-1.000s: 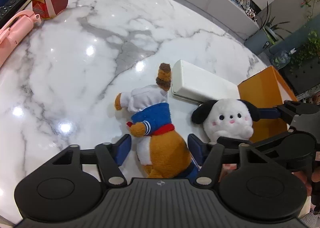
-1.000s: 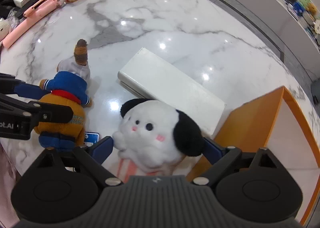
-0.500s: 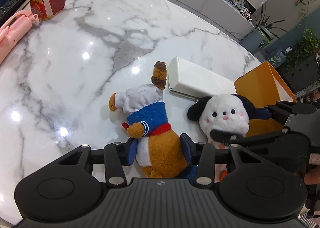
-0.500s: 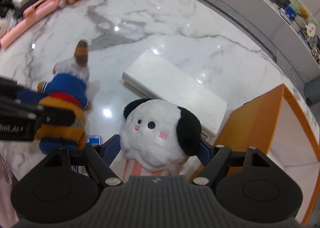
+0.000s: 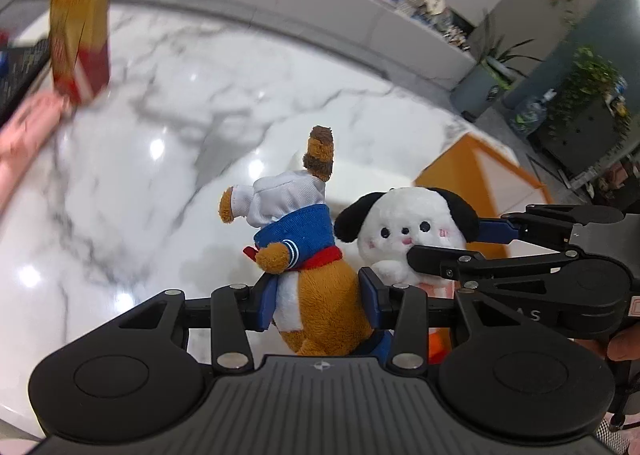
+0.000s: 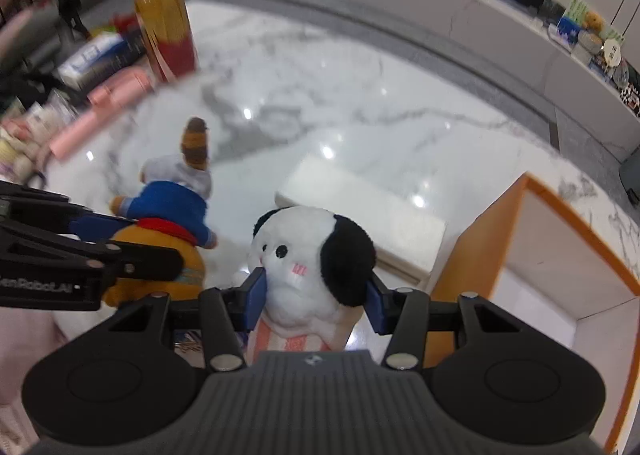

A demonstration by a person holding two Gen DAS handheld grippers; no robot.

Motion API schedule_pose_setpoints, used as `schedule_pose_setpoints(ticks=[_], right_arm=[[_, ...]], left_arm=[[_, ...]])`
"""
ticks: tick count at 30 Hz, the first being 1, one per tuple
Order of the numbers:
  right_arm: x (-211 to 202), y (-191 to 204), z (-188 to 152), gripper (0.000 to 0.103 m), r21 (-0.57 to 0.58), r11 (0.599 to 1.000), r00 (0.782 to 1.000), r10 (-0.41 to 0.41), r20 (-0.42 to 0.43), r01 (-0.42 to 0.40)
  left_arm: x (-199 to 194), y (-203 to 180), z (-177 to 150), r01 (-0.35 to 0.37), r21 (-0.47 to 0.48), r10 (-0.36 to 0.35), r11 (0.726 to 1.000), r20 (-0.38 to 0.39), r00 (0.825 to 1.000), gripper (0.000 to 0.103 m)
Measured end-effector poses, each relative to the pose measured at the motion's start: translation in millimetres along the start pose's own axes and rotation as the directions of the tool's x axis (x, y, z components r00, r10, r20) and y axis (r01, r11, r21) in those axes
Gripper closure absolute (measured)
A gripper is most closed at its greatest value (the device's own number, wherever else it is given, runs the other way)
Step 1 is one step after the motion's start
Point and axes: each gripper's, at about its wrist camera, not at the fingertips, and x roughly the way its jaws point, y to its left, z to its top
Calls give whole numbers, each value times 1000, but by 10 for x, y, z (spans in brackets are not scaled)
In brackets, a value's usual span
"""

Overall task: Organize objects
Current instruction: 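Lift both plush toys off the table with both tools, then carry both plush toys over the orange box with both tools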

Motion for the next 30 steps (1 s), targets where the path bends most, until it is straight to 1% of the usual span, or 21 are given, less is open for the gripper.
schedule_pose_setpoints(ticks=[3, 6, 8, 11, 14, 16, 19, 22, 23, 24, 27, 30], right_arm=[[-341, -97, 3, 51, 23, 1000, 998, 18, 66, -20], [-706, -259, -10, 51, 55, 998, 991, 21, 135, -28], [-937, -377, -43, 51, 75, 997, 984, 3, 180, -17], [-1263, -585, -130, 51, 115, 993, 968, -40, 246, 12], [-1507, -833, -248, 51, 155, 987, 958, -82, 276, 40], [-1622, -1027, -325, 51, 183, 981, 954, -111, 277, 61], [-1723, -1361, -448, 51, 242, 967, 956, -144, 255, 81], [-1708, -1619, -571, 51, 268, 956, 959, -184, 215, 123], [-1630, -1759, -642, 51, 286, 948, 963, -193, 186, 135], [-1630, -1759, -642, 51, 286, 948, 963, -193, 186, 135], [-1432, -1922, -773, 51, 294, 943, 970, -200, 138, 153], [-1224, -2079, -958, 51, 301, 942, 980, -181, 84, 149]], left_arm=[[-178, -249, 105, 23, 66, -25, 998, 36, 999, 54], [-323, -558, 221, 59, 136, -68, 989, 64, 996, 54], [-385, -776, 292, 88, 179, -103, 980, 74, 992, 54], [-405, -1129, 395, 139, 235, -159, 962, 68, 985, 54], [-337, -1485, 465, 170, 295, -193, 940, 52, 980, 54], [-248, -1700, 489, 195, 322, -217, 926, 34, 976, 54], [-79, -1996, 516, 241, 351, -256, 905, -4, 967, 54], [185, -2214, 541, 276, 357, -278, 892, -47, 960, 54], [292, -2281, 543, 286, 358, -282, 889, -65, 957, 54], [403, -2344, 546, 292, 363, -281, 885, -84, 956, 54], [740, -2471, 532, 290, 375, -259, 881, -131, 957, 54], [1018, -2524, 476, 269, 379, -223, 885, -162, 961, 54]])
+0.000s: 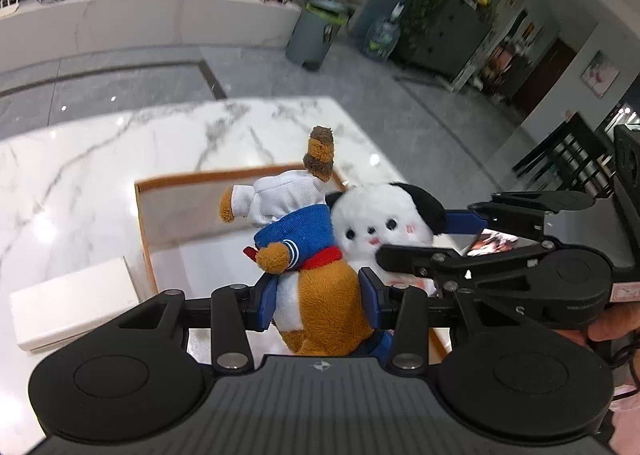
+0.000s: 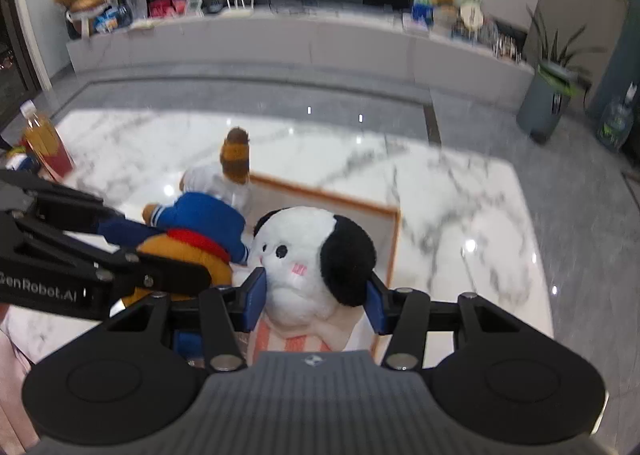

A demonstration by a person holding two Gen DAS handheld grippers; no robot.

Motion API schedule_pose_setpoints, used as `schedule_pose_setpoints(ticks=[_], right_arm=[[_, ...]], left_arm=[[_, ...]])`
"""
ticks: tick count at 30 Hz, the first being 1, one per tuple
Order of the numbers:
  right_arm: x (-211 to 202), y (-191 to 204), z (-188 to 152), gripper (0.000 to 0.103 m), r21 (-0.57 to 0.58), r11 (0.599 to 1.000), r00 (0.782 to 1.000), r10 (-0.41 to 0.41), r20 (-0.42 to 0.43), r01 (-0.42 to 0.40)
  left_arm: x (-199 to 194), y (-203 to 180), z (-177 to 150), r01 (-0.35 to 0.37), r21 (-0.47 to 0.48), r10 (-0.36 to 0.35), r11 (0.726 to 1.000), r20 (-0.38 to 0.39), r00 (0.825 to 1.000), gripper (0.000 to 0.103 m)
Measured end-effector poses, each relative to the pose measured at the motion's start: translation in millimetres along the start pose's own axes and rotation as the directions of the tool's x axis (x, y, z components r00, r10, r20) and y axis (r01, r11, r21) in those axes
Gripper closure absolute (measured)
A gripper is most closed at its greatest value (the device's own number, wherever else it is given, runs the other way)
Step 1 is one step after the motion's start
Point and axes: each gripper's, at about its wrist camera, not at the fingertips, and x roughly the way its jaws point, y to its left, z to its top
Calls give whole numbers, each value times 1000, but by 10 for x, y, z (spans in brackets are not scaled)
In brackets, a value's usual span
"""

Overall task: Organize objects
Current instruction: 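Carry both plush toys over the orange box with both tools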

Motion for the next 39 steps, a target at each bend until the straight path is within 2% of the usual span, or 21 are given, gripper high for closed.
schedule_pose_setpoints(ticks=[8, 12, 16, 21, 24, 28, 33, 34, 37, 39], right_arm=[[576, -115, -268, 51, -27, 999, 992, 23, -121, -27], [771, -100, -350, 51, -17, 999, 987, 39, -157, -42], [855, -4, -381, 50, -24, 999, 984, 40, -172, -45], [906, 73, -364, 48, -21, 1000, 976, 9, -217, -14], [924, 125, -385, 48, -60, 998, 973, -21, -230, 8], [943, 187, -414, 46, -99, 995, 972, -51, -231, 28], [877, 135, -404, 45, -80, 996, 975, -44, -218, 27], [849, 107, -398, 46, -65, 998, 976, -40, -213, 27], [808, 63, -390, 49, -40, 999, 979, -14, -206, 6], [795, 52, -388, 52, -38, 999, 979, -13, -203, 5]], left_arm=[[405, 131, -66, -86, 28, 88, 996, -76, 993, 54], [514, 126, -111, -156, 82, 164, 984, -109, 980, 54], [553, 81, -115, -126, 92, 137, 988, -124, 983, 54], [569, -84, -117, -145, 159, 166, 977, -133, 977, 53], [545, -110, -142, -149, 179, 173, 972, -128, 977, 53], [479, -174, -138, -214, 276, 250, 937, -104, 963, 53], [312, -247, -131, -240, 378, 296, 894, -97, 950, 53], [288, -272, -129, -256, 407, 315, 877, -82, 946, 53], [285, -363, -170, -301, 525, 383, 796, -52, 922, 53], [359, -403, -235, -280, 611, 398, 740, -63, 915, 53]])
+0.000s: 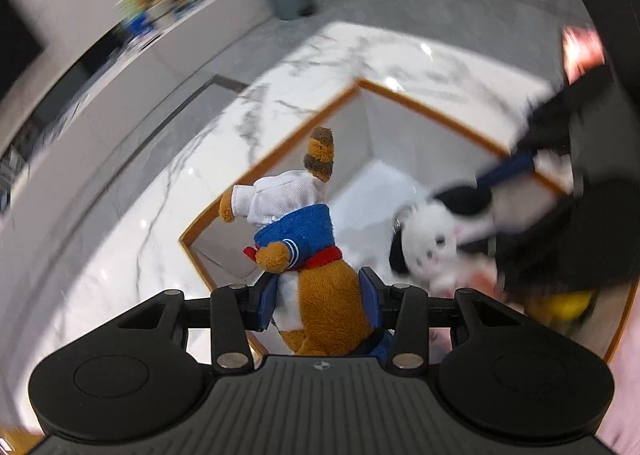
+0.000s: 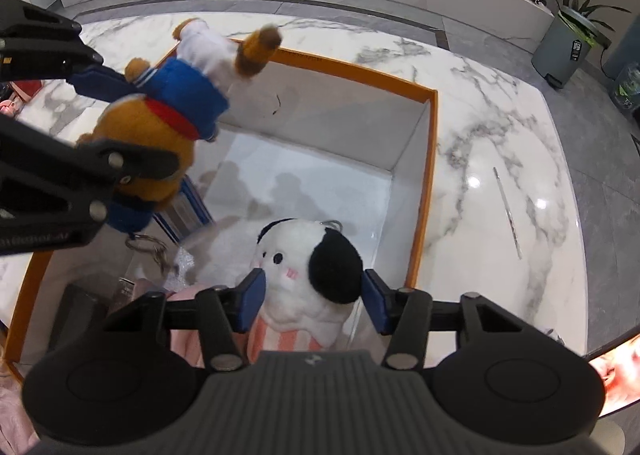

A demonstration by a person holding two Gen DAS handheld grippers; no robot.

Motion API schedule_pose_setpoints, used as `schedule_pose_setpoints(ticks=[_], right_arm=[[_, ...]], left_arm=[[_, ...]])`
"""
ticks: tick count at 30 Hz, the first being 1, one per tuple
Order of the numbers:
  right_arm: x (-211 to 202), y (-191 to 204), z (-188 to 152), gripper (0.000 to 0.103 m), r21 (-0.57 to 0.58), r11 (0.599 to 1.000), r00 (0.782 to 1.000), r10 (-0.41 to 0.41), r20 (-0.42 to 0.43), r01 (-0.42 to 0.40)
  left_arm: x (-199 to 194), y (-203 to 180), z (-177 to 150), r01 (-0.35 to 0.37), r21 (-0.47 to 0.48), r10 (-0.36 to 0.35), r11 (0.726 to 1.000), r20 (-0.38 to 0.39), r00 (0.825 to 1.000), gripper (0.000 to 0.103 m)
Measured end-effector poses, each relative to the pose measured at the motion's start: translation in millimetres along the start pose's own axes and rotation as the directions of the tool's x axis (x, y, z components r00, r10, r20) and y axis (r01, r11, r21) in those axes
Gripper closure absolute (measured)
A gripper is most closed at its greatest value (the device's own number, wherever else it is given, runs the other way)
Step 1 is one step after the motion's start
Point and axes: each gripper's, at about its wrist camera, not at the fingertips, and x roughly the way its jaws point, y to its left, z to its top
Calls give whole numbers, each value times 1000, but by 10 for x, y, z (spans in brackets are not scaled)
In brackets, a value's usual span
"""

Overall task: Organize objects
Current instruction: 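Carry both plush toys over the orange box with both tools, then lower both plush toys into the orange box and open both tools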

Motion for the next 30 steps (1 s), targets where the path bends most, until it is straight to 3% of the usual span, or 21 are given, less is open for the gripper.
schedule_pose_setpoints(ticks=[5, 10, 14, 17, 24, 30], right_arm=[[-38, -33, -27, 56, 22, 999, 1000, 24, 4, -24], [-34, -76, -19, 59, 19, 1000, 1000, 24, 17, -24], [-34, -142, 17, 59, 50, 998, 999, 36, 30, -37], [-26, -125, 15, 59, 46, 998, 999, 29, 28, -30], [-28, -139, 14, 61, 43, 999, 999, 31, 27, -32], [-7, -131, 21, 59, 45, 999, 999, 28, 22, -29]], left_arm=[[189, -152, -59, 32, 218, -18, 975, -67, 998, 53], [197, -184, -14, 151, 392, -117, 907, -110, 987, 52], [264, -268, -2, 184, 490, -124, 852, -153, 980, 51], [293, -295, 9, 223, 526, -154, 821, -172, 973, 51], [308, -275, -49, 392, 504, -283, 770, -282, 917, 50], [358, -299, -85, 394, 513, -294, 762, -268, 917, 49]])
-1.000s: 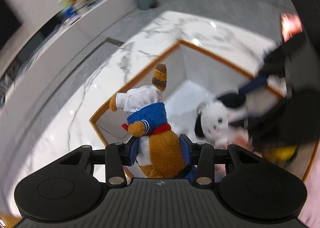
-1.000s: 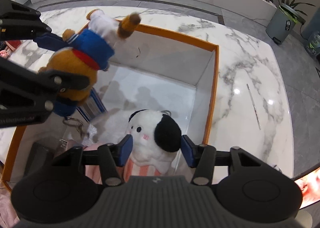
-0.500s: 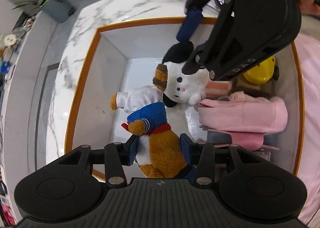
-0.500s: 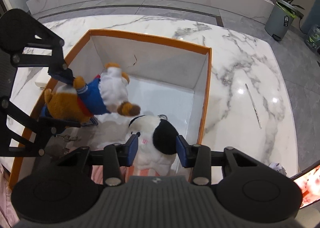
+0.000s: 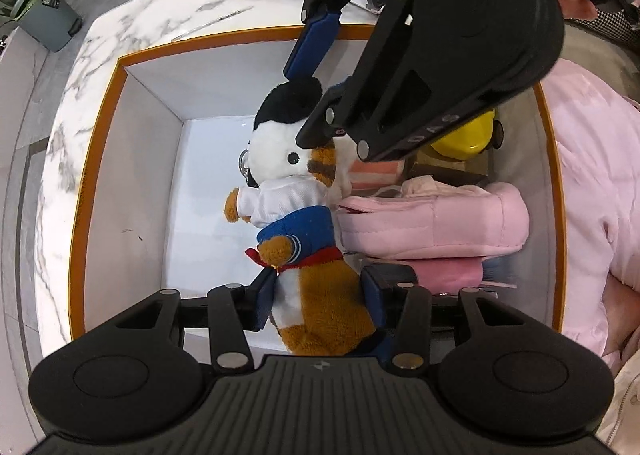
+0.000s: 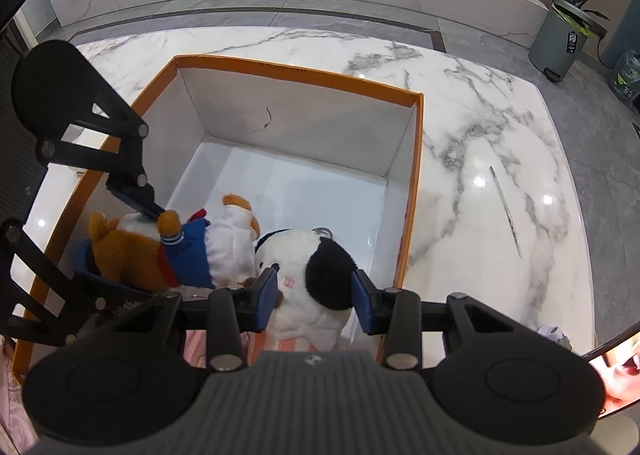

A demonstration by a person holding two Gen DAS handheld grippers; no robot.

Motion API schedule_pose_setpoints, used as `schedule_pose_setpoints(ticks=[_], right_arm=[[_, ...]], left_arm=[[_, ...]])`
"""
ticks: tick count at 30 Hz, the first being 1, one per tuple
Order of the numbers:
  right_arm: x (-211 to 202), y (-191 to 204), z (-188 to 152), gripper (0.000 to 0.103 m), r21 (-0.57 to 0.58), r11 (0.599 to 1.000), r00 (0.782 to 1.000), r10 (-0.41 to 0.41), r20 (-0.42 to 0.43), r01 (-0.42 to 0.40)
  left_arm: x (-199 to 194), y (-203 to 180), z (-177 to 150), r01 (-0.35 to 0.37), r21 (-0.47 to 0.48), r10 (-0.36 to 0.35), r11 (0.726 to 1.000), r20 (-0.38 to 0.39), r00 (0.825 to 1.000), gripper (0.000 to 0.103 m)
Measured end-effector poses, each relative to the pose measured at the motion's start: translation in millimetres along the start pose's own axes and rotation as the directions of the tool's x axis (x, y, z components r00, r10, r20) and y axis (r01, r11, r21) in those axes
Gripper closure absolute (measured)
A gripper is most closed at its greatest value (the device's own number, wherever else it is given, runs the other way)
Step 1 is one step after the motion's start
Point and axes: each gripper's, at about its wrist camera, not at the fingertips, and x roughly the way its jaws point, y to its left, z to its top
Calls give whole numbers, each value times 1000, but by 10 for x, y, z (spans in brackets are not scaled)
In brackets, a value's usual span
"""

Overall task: Organize objects
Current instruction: 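Lower both plush toys into the orange box and open both tools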

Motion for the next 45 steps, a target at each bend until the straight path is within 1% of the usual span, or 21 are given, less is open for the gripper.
schedule_pose_setpoints(ticks=[1, 3, 5, 7, 11, 15, 17, 18, 20, 21, 22, 24, 29, 31, 32, 33, 35, 37, 40, 43, 45], right_arm=[[3, 4, -4, 59, 0, 1000, 1000, 0, 0, 0], [5, 2, -12, 59, 1, 1000, 1000, 2, 1, -2], [-3, -7, -26, 60, 3, 1000, 1000, 3, 3, -3], [-12, -14, -27, 60, 5, 1000, 1000, 8, 2, -8], [-60, -10, -35, 59, 3, 1000, 1000, 6, 14, -6], [-100, -15, -36, 59, 6, 1000, 1000, 4, 29, -4], [-123, -19, -25, 60, 10, 1000, 999, 9, 39, -9], [-135, -18, -16, 60, 9, 1000, 999, 10, 45, -11], [-149, -8, 12, 65, 2, 1000, 999, 14, 52, -14], [-147, 0, 30, 69, -4, 1000, 998, 18, 53, -18], [-140, 6, 45, 71, -8, 1000, 999, 23, 49, -23], [-102, 19, 72, 73, -12, 1000, 999, 29, 39, -29], [37, -1, 70, 75, -9, 1000, 1000, 26, 12, -26], [93, -16, 46, 76, -3, 1000, 1000, 27, -6, -27], [123, -23, 27, 81, 3, 1000, 999, 30, -18, -30], [120, -6, 6, 82, -10, 1000, 1000, 19, -10, -19], [122, 14, -7, 83, -25, 1000, 1000, 6, -22, -7], [109, 5, -19, 85, -16, 1000, 999, 17, -32, -18], [88, -5, -47, 85, -25, 1000, 1000, 5, -26, -6], [52, -11, -47, 85, -25, 1000, 1000, 17, -15, -18], [21, -8, -27, 84, -27, 999, 1000, 25, 8, -25]], left_arm=[[4, -13, -8, 8, 5, -8, 1000, 2, 1000, 48], [9, -40, -39, 10, 9, -10, 1000, 17, 1000, 41], [17, -14, -80, 7, -30, -6, 1000, 26, 1000, 37], [-5, 17, -141, -2, -74, 5, 997, 47, 999, 37], [-163, 36, -265, 29, -149, -9, 988, 135, 991, 31], [-323, 59, -353, 64, -237, -11, 970, 217, 976, 31], [-363, 149, -380, 88, -317, -14, 944, 230, 973, 37], [-371, 183, -383, 109, -350, -26, 930, 232, 972, 45], [-334, 211, -362, 126, -398, -33, 909, 233, 972, 55], [-315, 212, -360, 126, -409, -30, 904, 233, 972, 59], [-302, 217, -351, 122, -415, -24, 902, 232, 972, 61], [-229, 212, -323, 99, -431, -2, 897, 221, 975, 70], [-39, 231, -329, 80, -464, 16, 882, 199, 980, 72], [1, 240, -349, 96, -471, -1, 877, 198, 980, 74], [35, 238, -349, 112, -469, -21, 876, 194, 981, 82], [70, 221, -341, 132, -454, -50, 881, 188, 981, 95], [154, 172, -321, 165, -422, -108, 891, 156, 982, 101], [193, 145, -322, 143, -411, -96, 900, 132, 987, 101], [67, 180, -370, 168, -417, -96, 893, 190, 977, 99], [-166, 246, -385, 170, -418, -68, 892, 248, 966, 91], [-289, 316, -370, 157, -432, -33, 888, 280, 959, 81]])
